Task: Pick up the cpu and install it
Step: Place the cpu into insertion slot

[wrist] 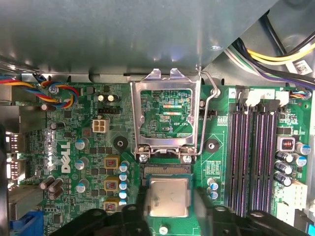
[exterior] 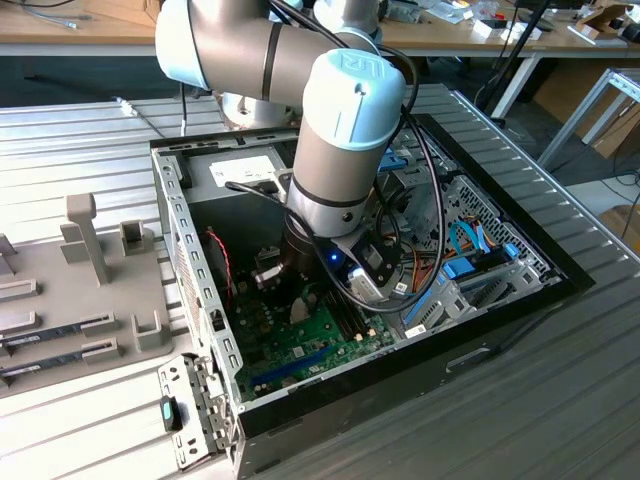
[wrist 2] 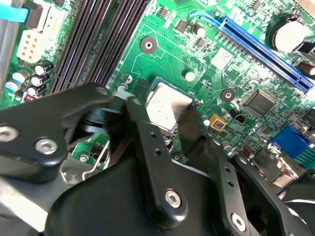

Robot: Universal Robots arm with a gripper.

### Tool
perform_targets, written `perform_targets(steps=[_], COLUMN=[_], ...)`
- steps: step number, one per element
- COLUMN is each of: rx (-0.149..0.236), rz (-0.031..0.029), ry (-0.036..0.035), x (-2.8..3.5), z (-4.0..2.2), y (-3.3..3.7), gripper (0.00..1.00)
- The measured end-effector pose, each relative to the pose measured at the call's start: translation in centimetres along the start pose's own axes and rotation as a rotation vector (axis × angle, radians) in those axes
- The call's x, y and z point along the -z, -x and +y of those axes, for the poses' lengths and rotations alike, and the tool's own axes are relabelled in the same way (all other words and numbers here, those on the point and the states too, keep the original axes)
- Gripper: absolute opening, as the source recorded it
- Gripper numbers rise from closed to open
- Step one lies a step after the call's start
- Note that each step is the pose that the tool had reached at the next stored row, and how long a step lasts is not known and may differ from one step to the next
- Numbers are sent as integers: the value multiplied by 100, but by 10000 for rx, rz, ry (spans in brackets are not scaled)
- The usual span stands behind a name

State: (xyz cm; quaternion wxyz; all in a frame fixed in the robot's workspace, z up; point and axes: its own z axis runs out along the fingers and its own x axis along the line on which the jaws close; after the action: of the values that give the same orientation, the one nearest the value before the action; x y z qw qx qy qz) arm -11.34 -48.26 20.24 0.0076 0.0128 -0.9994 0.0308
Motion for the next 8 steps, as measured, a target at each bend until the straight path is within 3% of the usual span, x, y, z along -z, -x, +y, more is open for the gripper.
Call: perform_targets(steps=[1,8], rx=[0,1], rz=[-1,-1], ry=[2,26], x=[0,0], z=[0,0], y=[0,0], gripper=[46,42])
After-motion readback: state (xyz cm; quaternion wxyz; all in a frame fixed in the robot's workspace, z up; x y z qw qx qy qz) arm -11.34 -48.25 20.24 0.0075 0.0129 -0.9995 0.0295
